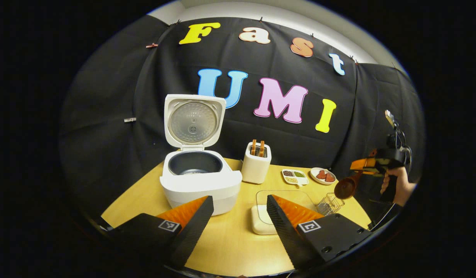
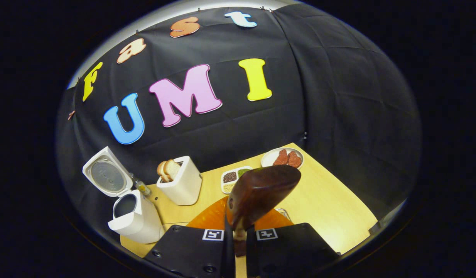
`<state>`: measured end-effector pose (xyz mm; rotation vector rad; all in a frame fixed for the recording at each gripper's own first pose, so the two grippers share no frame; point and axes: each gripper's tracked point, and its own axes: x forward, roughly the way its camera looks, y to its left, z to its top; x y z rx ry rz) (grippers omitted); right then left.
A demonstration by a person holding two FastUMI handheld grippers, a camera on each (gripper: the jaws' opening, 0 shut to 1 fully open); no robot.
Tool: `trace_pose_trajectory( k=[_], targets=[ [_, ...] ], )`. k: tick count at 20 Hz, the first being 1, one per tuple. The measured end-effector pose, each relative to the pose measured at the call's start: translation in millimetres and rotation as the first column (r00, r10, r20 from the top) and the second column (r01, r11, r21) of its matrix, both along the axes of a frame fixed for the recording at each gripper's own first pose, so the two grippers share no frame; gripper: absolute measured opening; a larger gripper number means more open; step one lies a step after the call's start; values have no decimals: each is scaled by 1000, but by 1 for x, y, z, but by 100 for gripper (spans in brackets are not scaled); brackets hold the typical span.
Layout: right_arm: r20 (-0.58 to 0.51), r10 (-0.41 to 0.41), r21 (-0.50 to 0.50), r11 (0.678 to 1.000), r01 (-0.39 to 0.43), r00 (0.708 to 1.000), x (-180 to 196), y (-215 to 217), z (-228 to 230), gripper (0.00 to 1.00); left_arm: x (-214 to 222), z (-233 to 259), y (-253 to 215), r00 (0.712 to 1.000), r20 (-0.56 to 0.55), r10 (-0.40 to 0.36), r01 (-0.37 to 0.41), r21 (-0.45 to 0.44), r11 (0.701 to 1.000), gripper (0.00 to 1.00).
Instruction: Close the left gripper, press the button to open the rice cooker; take a wooden spoon from the chopstick holder with the right hand, scoop a spoonful of rice and pour it into the rice cooker, then put the wooden spoon back into the chopstick holder.
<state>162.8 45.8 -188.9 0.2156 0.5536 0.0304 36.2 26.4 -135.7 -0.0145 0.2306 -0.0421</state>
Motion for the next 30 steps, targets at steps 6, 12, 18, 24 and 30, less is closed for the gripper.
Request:
trace_pose_trajectory(
  k=[6, 12, 18, 24, 30],
  targets=[
    [7, 115, 10, 993, -115, 993, 1, 81, -12, 16, -19, -17, 42, 999, -23, 39, -39, -3, 999, 96],
    [-17, 212, -74, 974, -213, 977, 7, 131, -71, 16, -31, -50, 78, 993, -84, 88, -91, -24, 996, 96],
    [-43, 277, -209, 937, -280, 960, 4, 144, -132, 16, -30, -76, 80, 990, -125, 70, -73, -25, 997, 96],
    [-91, 287, -238, 923, -301, 953, -16, 149, -174, 16, -28, -87, 71, 991, -128, 34, -38, -23, 999, 96],
    [-119, 299, -138, 939, -314, 947, -40, 187, -179, 16, -35, -96, 95, 983, -155, 95, -108, -78, 991, 96]
  ],
)
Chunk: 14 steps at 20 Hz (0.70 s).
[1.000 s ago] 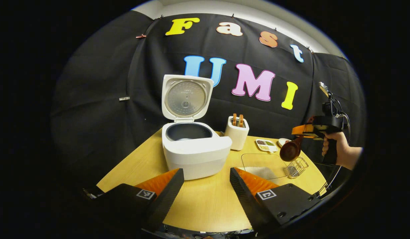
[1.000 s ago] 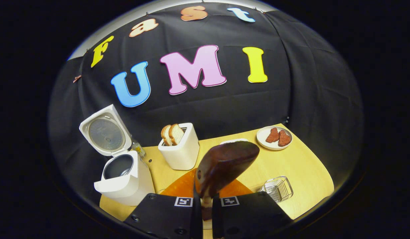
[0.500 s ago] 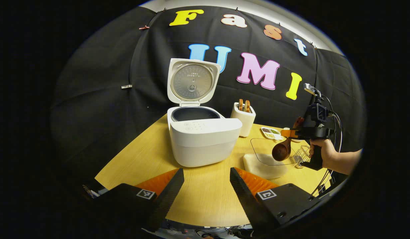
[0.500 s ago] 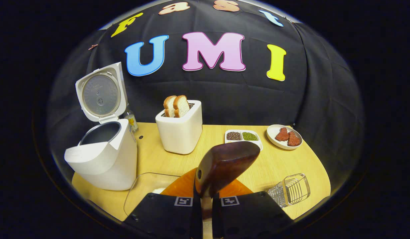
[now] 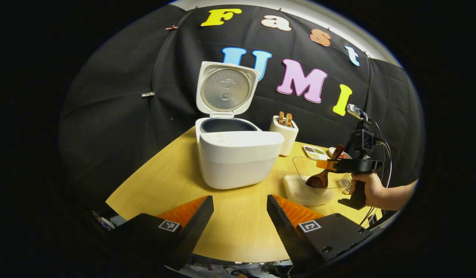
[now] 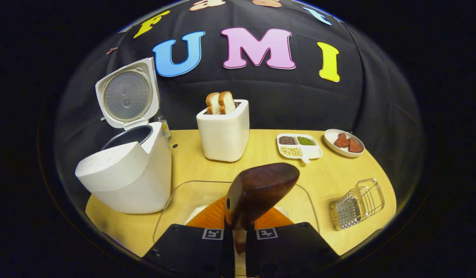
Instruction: Close the left gripper, press the button to open the rice cooker; take a wooden spoon from the chopstick holder with the right hand, scoop a spoonful of rice and pour it into the rice cooker, then put the wooden spoon back into the chopstick holder.
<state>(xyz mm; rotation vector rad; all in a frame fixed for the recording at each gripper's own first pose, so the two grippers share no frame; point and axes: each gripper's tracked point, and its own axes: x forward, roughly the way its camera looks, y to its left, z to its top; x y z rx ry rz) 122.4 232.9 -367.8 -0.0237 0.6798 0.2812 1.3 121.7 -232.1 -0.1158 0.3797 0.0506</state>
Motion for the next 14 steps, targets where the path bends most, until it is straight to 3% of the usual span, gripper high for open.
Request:
trace_pose_trajectory(
  k=[8, 14],
  targets=[
    [-150, -89, 178, 977, 115, 985, -19, 26, -1, 16, -16, -5, 20, 997, -12, 74, -74, -51, 996, 96],
    [-323, -206, 308, 900, 309, 924, -21, 14, -2, 16, -15, 0, 9, 999, -2, 54, -54, -70, 996, 96]
  ],
)
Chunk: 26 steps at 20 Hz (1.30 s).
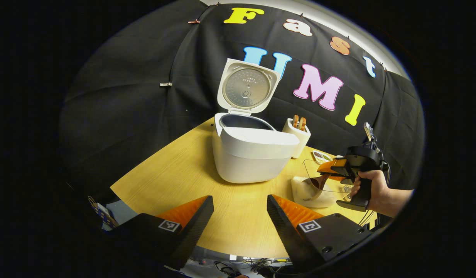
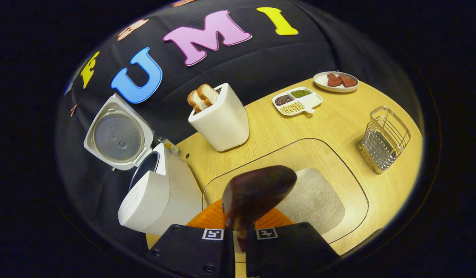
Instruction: Close the left gripper, press the button to open the rice cooker; take a wooden spoon from the chopstick holder with the right hand, scoop a spoonful of rice and pour it into the rice cooker, then put the wooden spoon back into the chopstick holder.
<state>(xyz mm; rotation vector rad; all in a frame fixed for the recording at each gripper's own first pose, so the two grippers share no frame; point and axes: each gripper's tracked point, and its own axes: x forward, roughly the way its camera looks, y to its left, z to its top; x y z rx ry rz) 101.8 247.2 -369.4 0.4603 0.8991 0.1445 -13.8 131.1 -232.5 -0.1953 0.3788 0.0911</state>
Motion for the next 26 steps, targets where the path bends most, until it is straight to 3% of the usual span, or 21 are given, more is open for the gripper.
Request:
trace_pose_trajectory(
  k=[5, 9, 17, 23, 26],
  targets=[
    [-58, -107, 102, 988, 112, 993, 4, -20, 8, 16, 14, 13, -7, 999, 24, -46, 45, 12, 999, 96],
    [-56, -180, 127, 974, 186, 982, 12, -41, 20, 16, 23, 26, -10, 995, 55, -84, 83, 25, 996, 96],
    [-81, -353, 224, 905, 362, 932, 36, -74, 63, 15, 24, 29, -16, 987, 50, -150, 149, 25, 988, 96],
    [-66, -388, 314, 867, 388, 919, 60, -59, 107, 16, 27, 40, -14, 984, 65, -166, 165, 30, 986, 96],
    [-104, -402, 378, 830, 411, 909, 74, -40, 121, 15, 24, 43, -7, 984, 67, -163, 160, 44, 986, 96]
  ],
)
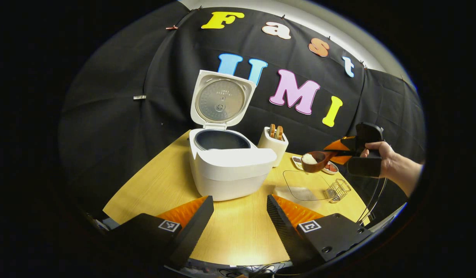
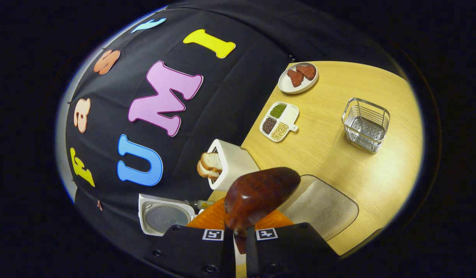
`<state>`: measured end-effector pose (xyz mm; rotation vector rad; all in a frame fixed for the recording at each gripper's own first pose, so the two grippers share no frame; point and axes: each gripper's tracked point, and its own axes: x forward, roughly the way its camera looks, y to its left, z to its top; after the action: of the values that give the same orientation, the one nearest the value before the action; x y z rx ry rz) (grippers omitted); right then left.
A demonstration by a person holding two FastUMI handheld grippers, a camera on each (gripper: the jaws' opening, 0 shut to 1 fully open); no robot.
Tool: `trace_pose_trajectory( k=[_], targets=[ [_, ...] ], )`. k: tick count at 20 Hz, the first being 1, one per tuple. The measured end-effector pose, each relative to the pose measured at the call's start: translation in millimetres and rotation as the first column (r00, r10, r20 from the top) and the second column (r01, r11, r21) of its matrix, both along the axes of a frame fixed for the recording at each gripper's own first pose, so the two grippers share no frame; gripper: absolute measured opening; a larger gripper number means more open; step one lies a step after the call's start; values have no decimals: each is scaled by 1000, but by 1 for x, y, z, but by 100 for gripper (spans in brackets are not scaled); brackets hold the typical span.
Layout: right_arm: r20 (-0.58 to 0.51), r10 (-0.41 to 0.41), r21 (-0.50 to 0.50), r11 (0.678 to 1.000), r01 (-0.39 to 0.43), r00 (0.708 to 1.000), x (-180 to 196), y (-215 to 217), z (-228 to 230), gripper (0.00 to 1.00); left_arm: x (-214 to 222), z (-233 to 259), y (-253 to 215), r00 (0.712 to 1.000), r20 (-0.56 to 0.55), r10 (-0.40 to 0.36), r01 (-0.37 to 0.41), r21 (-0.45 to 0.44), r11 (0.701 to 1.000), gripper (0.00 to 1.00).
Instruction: Close the left gripper, press the button to open the rice cooker; take a wooden spoon from the chopstick holder with the right hand, scoop a spoonful of rice and pour it into the rice cooker, then put the wooden spoon back into the chopstick holder.
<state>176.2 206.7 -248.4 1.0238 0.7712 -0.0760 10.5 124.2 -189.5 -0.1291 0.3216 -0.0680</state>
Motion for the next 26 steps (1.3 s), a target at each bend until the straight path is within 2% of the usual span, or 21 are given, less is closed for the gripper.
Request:
trace_pose_trajectory(
  k=[4, 8, 16, 21, 22, 23, 26],
  targets=[
    [20, -28, 101, 995, 26, 999, 21, 27, 26, 15, -3, -1, 6, 1000, -10, 28, -28, -31, 999, 96],
    [28, 2, 130, 991, -5, 1000, 34, 60, 42, 16, -1, 4, 12, 999, 6, 52, -52, -38, 998, 96],
    [48, 141, 155, 977, -147, 989, 42, 165, 48, 15, -2, 1, 41, 991, -6, 133, -133, -68, 989, 96],
    [55, 203, 106, 972, -208, 978, 40, 222, 37, 15, -11, 11, 66, 983, 35, 179, -178, -31, 984, 96],
    [65, 224, 81, 970, -229, 972, 39, 233, 35, 11, -13, 10, 71, 982, 28, 187, -186, -34, 982, 96],
    [77, 247, 43, 967, -250, 966, 39, 242, 33, 15, -15, 7, 75, 980, 21, 198, -197, -40, 980, 96],
    [119, 295, -108, 953, -283, 948, 42, 262, 30, 15, -24, 7, 87, 972, 22, 234, -233, -39, 972, 96]
  ],
)
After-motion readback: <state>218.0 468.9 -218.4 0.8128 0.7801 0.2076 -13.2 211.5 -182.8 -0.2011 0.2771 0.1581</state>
